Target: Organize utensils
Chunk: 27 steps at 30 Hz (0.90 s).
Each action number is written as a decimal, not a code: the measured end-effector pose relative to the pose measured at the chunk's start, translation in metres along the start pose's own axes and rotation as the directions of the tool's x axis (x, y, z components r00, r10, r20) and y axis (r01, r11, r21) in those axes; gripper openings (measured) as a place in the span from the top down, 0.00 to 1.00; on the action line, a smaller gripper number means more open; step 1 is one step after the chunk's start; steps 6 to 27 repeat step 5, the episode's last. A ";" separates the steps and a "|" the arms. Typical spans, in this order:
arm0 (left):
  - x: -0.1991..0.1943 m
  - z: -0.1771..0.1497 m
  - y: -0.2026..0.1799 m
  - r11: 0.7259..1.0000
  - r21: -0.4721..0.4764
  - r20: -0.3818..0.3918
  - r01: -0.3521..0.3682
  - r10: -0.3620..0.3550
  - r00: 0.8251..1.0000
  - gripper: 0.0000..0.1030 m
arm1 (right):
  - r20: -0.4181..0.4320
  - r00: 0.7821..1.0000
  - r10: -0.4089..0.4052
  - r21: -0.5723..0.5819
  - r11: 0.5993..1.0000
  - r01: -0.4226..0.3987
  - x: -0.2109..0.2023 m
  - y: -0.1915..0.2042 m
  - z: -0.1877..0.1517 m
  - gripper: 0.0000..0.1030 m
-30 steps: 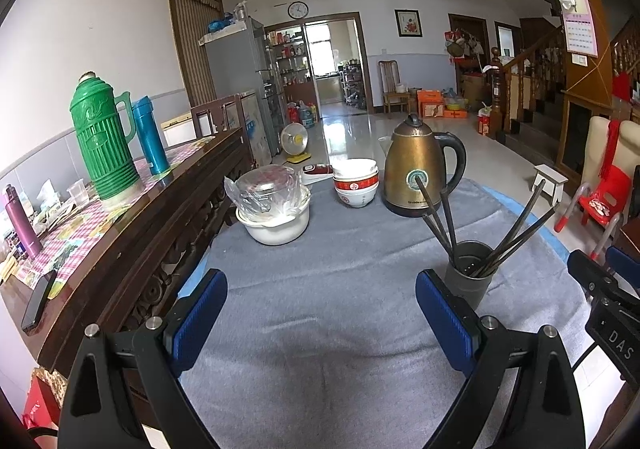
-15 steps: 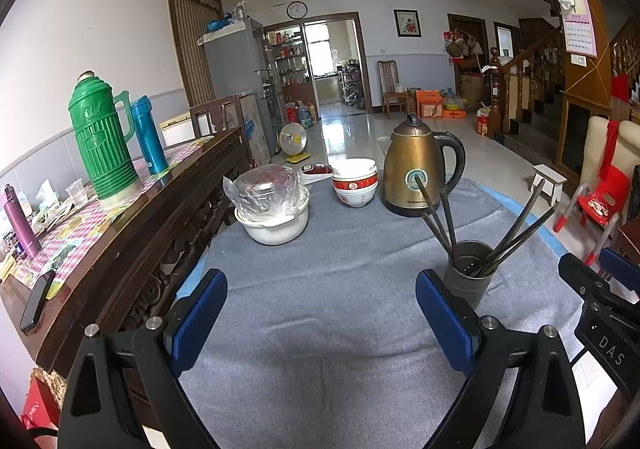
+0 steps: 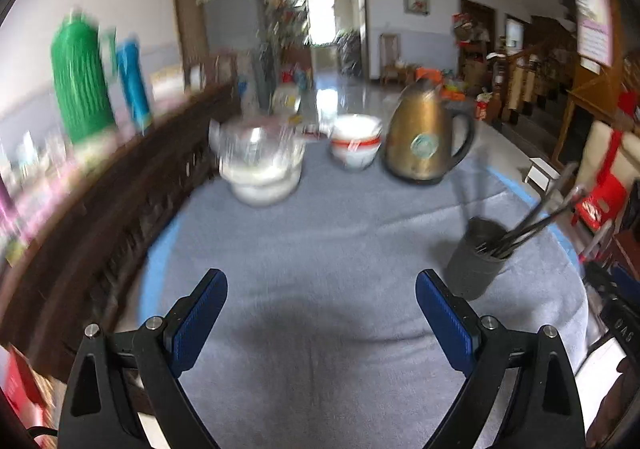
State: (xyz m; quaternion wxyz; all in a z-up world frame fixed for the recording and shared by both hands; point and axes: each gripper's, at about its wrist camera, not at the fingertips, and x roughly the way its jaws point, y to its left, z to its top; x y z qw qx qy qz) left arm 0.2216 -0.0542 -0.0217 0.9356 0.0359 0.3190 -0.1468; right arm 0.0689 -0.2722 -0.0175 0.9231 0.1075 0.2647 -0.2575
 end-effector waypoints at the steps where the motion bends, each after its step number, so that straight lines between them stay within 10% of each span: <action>1: 0.019 -0.005 0.012 0.999 -0.041 -0.033 -0.001 -0.001 0.999 0.08 | -0.004 1.000 -0.017 0.004 1.000 0.018 0.008 -0.005 -0.003 0.33; 5: 0.089 -0.032 0.057 0.985 -0.141 -0.129 -0.103 0.085 0.988 0.08 | -0.056 0.994 -0.094 0.066 0.993 0.098 0.074 -0.049 -0.019 0.33; 27: 0.089 -0.032 0.057 0.985 -0.141 -0.129 -0.103 0.085 0.988 0.08 | -0.056 0.994 -0.094 0.066 0.993 0.098 0.074 -0.049 -0.019 0.33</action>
